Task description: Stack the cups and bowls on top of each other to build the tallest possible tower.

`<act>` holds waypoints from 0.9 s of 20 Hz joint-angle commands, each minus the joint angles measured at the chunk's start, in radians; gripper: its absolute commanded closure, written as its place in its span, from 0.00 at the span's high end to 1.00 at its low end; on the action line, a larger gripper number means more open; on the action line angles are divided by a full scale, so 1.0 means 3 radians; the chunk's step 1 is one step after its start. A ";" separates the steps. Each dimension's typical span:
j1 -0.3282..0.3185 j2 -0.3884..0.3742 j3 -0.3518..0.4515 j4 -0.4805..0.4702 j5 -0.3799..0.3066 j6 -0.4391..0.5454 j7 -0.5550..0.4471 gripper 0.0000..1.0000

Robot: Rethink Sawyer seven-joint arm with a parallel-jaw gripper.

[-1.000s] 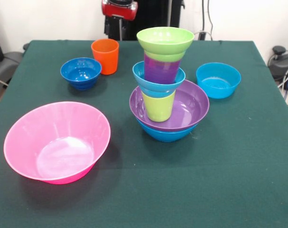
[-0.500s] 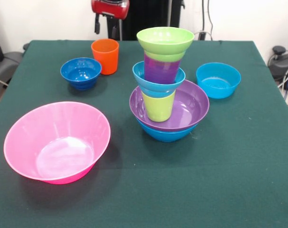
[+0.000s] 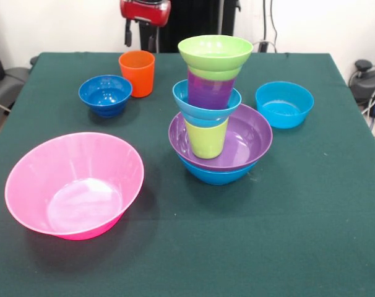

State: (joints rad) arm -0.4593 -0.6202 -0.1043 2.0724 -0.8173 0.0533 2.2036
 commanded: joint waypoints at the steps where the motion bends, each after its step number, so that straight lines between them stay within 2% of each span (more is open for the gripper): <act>1: -0.0008 0.0017 0.0541 -0.0067 0.0068 0.0302 -0.0092 1.00; 18: 0.0044 -0.0084 0.0662 -0.0127 0.0207 0.0578 -0.0112 1.00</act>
State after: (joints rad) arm -0.4595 -0.6336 -0.0283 2.0725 -0.7959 0.1143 2.2036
